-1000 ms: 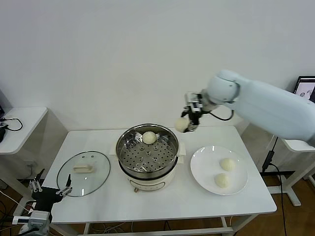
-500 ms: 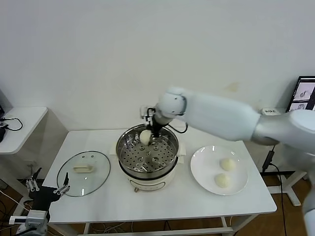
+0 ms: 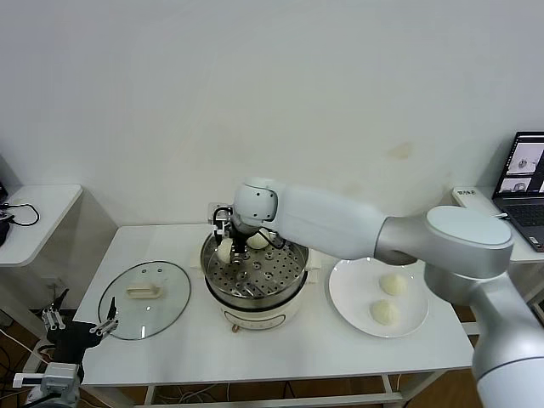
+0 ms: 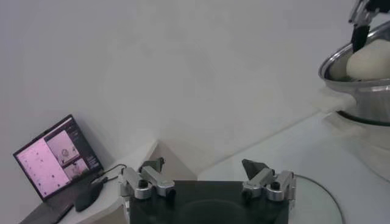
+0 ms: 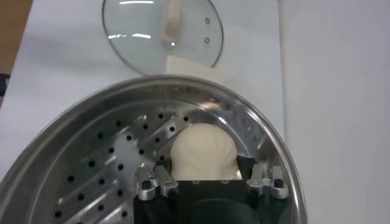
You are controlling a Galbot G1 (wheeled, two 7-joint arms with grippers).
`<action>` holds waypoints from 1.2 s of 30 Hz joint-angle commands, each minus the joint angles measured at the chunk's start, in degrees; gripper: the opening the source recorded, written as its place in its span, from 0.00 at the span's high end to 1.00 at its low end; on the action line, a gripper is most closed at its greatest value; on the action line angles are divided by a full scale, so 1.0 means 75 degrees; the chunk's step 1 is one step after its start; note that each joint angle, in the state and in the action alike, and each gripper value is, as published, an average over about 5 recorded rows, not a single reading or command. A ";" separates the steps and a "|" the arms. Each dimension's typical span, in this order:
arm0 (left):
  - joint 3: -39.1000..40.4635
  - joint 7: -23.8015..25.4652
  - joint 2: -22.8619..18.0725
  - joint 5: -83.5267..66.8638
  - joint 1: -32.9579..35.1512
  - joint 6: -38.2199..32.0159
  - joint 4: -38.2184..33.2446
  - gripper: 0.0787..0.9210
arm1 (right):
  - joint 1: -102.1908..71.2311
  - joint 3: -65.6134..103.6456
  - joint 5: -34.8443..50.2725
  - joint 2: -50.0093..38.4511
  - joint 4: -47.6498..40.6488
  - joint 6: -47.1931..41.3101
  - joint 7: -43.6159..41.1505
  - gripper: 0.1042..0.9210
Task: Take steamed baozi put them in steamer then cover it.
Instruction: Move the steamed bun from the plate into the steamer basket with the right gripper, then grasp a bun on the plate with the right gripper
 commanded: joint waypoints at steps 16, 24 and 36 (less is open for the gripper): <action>0.0027 0.0009 0.0017 0.0012 0.0006 0.0000 0.0037 0.12 | 0.0296 -0.0022 -0.0471 -0.0314 0.0326 -0.0004 -0.1206 0.12; 0.0014 0.0054 0.0143 -0.0005 0.0017 0.0031 0.0032 0.12 | 0.1938 -0.0142 -0.0855 -0.2028 0.1538 0.0847 -0.2547 0.12; 0.0221 0.0077 0.0221 0.0013 -0.0044 0.0051 -0.0026 0.12 | 0.2254 -0.0797 -0.1778 -0.5767 0.3987 0.1715 -0.3221 0.12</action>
